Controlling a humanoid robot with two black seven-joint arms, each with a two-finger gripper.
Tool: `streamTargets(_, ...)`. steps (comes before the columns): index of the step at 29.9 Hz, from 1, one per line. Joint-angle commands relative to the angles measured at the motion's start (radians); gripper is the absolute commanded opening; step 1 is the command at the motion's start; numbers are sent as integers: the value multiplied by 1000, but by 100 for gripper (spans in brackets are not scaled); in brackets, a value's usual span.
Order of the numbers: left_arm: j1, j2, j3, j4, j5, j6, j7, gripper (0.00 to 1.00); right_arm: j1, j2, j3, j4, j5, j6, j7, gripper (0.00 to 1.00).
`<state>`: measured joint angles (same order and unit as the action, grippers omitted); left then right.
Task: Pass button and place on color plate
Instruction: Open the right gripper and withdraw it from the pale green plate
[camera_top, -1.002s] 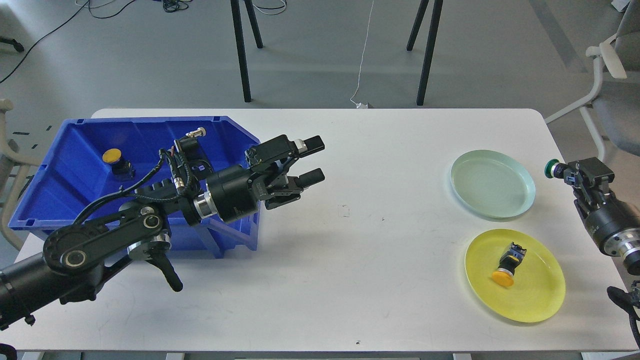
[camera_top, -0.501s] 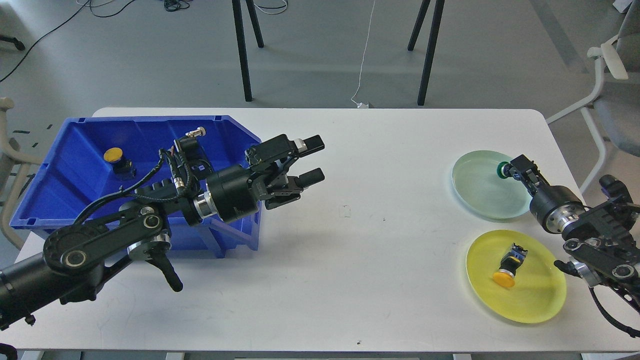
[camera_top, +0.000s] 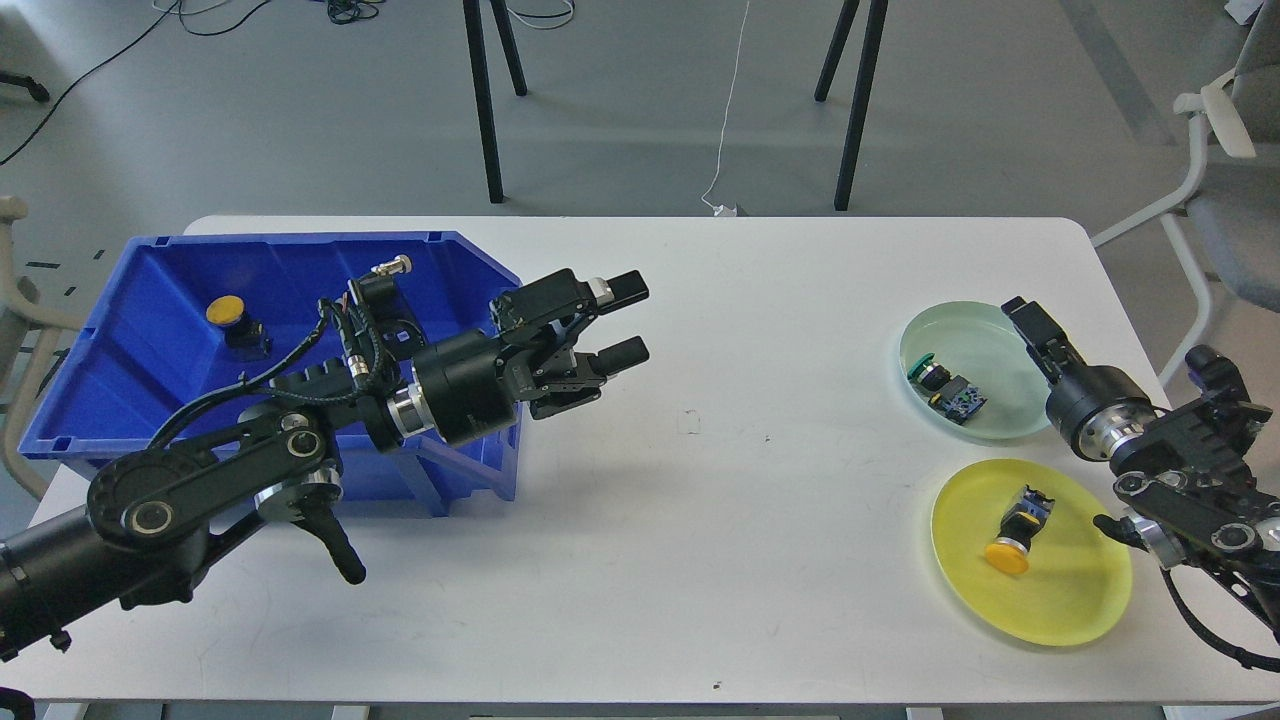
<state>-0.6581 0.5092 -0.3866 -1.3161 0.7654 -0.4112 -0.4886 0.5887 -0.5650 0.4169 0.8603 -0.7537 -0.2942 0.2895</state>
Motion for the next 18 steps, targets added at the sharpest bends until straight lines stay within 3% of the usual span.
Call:
streamTargets(1, -1, -1, -23, 1, -14, 14, 0, 99, -35, -12, 214, 141, 46, 1, 5, 96)
streamTargets(6, 34, 11, -251, 9, -280, -46, 0, 99, -147, 7, 520, 523, 267, 15, 8, 98)
streamTargets(9, 54, 11, -388, 69, -472, -78, 0, 99, -162, 75, 583, 715, 323, 12, 10, 98)
streamTargets(13, 106, 8, -478, 158, -699, -78, 0, 100, -162, 169, 579, 772, 338, 7, 11, 98)
streamTargets(18, 124, 8, -477, 169, -704, -78, 0, 100, -168, 204, 586, 780, 338, 7, 13, 98)
